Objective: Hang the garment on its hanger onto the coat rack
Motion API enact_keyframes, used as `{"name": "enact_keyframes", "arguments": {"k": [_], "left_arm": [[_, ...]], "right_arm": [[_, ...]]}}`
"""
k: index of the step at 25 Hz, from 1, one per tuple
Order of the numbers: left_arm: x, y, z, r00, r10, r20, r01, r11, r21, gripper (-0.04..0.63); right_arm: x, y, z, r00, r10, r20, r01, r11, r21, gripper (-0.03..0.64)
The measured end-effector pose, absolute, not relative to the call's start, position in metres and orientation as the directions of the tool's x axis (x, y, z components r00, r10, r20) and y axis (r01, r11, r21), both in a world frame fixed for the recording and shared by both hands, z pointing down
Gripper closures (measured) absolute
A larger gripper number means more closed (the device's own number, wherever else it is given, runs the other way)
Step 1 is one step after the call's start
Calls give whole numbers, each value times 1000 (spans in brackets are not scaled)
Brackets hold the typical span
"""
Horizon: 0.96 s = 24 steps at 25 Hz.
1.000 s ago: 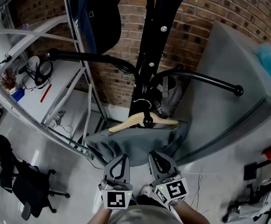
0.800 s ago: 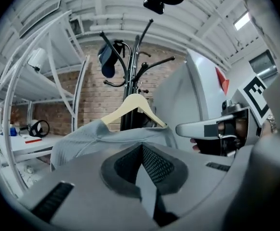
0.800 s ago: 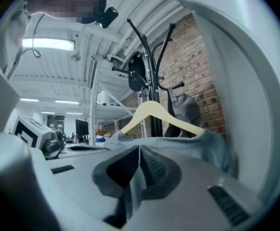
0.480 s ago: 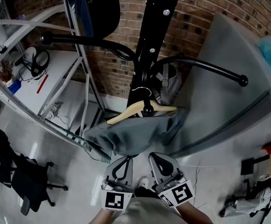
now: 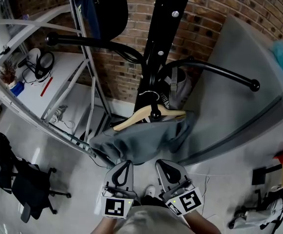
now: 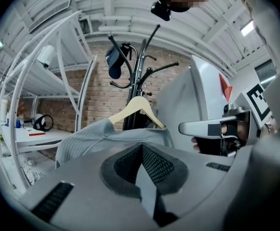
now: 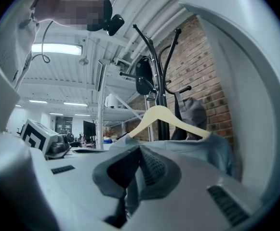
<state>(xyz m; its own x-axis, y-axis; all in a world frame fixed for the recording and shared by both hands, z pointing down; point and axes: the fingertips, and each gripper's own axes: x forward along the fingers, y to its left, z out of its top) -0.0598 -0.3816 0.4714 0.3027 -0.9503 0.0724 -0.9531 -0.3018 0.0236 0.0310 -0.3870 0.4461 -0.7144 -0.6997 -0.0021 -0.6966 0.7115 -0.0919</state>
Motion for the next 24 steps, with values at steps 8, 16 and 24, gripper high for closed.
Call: {"name": "enact_keyframes", "arguments": {"k": [8,16,24], "left_arm": [[-51,-382,471,315,-946,73,-949,-315,8,592],[-47,-379,471,309,-948,74,-951,-310,-7,592],[-48,-377,472,300,-950,82,-953,-302,-7,592]], "right_arm": [[36,-389,453,-713,-701,23,-699,708,-102,595],[40,-389,456,-718,-695,26,-693,713,-108,595],[35,-384,457,-738,-674,34,-673,732,-107,595]]}}
